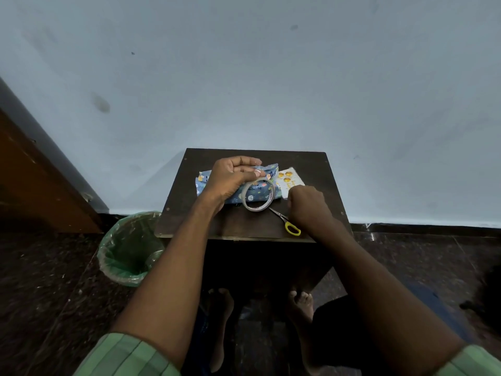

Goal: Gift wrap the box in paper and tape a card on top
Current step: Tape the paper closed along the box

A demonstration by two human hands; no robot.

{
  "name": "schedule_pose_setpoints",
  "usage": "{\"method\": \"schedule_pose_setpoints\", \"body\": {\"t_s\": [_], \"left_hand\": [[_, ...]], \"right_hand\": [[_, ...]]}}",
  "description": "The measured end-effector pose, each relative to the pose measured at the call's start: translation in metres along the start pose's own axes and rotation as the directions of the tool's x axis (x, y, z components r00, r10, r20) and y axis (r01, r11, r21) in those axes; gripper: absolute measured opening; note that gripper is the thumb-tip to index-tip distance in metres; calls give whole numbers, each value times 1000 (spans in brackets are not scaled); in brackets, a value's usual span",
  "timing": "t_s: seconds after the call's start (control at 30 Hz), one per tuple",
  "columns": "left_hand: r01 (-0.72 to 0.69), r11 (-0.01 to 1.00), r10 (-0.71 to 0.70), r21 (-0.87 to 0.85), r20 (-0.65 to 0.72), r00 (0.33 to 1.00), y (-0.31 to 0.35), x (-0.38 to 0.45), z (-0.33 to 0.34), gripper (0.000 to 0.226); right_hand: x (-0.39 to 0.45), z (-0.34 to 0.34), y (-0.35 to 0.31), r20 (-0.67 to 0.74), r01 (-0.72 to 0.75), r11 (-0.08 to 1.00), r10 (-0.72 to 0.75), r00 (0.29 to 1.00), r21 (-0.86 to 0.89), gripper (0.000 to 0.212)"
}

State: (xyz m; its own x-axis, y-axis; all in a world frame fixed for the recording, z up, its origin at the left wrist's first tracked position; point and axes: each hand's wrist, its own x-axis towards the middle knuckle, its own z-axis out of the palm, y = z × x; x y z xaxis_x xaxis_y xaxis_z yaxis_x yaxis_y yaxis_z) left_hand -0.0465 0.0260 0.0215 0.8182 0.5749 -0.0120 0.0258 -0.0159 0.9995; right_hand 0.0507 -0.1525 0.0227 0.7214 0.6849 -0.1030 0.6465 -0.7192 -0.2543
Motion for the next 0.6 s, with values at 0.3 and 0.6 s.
{"method": "schedule_pose_setpoints", "body": {"t_s": [0.3, 0.6], "left_hand": [[-1, 1000, 1, -4, 3, 1000, -1, -1, 0, 25], [-2, 1000, 2, -6, 2, 1000, -1, -1, -2, 25]], "right_hand": [[-21, -12, -9, 18, -46, 990, 49, 999, -132, 23], [-24, -5, -22, -15, 11, 956, -16, 1000, -294, 28]]}}
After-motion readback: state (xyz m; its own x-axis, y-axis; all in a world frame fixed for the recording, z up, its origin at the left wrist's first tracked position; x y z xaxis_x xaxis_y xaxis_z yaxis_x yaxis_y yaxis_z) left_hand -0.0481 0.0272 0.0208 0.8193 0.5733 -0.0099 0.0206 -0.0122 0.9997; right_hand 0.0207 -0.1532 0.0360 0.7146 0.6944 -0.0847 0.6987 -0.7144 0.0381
